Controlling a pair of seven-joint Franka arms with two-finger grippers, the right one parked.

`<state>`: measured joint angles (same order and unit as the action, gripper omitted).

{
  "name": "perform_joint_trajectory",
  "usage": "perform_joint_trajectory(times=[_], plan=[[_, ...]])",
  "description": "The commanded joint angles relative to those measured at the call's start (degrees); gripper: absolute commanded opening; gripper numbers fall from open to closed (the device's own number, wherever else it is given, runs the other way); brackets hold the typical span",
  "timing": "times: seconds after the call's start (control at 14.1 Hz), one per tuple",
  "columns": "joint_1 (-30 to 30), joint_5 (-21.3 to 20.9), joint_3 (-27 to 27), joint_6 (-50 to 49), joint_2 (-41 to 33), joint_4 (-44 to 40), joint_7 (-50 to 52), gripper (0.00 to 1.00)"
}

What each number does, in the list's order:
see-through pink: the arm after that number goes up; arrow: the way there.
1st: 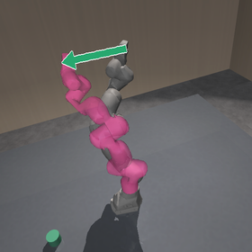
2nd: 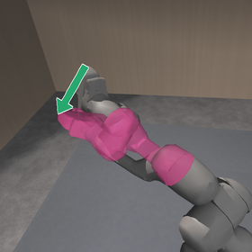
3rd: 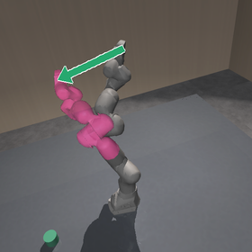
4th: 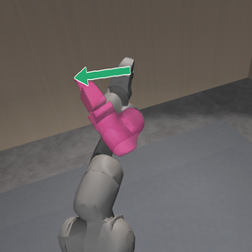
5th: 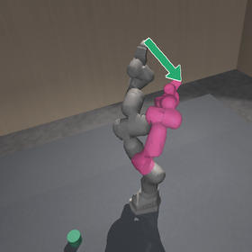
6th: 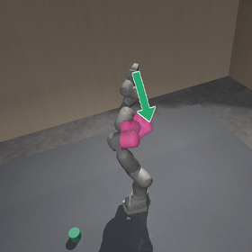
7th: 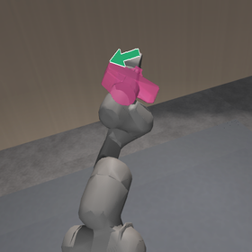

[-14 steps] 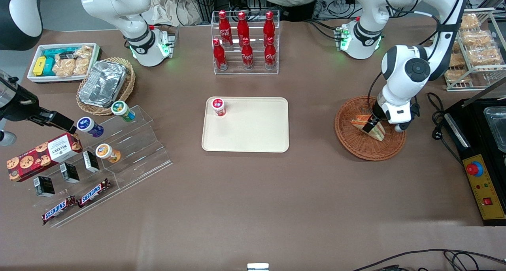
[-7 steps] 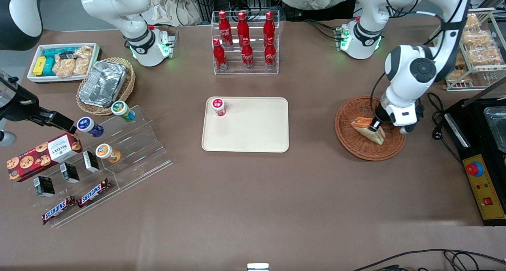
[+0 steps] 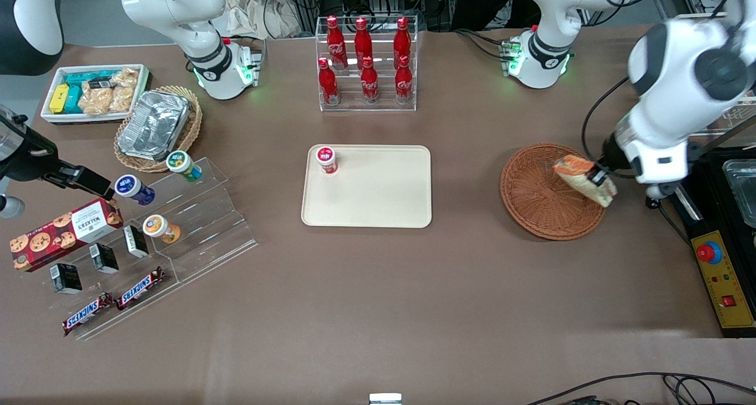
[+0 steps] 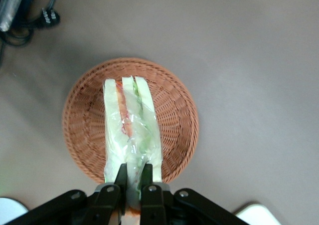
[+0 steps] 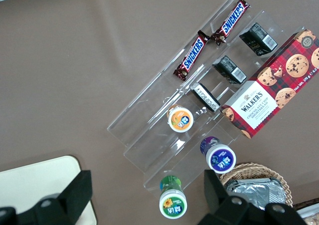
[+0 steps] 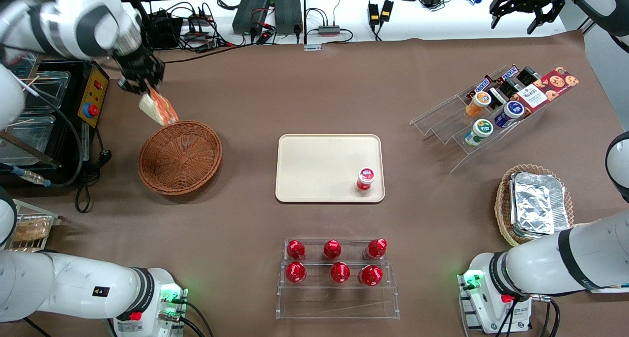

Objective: Place sandwich from basket to tray
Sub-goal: 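Lift the sandwich out of the basket with the left gripper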

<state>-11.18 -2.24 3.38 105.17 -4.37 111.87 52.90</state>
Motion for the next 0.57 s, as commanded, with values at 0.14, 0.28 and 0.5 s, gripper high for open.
perform_joint_trajectory(times=[0.14, 0.28, 0.5], plan=[[-0.5, 2.8, -0.7, -8.0, -0.3, -7.5, -11.4, 0.00], [-0.6, 3.3, -1.4, -8.4, -1.5, -7.4, -18.7, 0.00], [-0.5, 4.5, -5.2, -10.8, -1.9, -7.2, -24.5, 0.00]])
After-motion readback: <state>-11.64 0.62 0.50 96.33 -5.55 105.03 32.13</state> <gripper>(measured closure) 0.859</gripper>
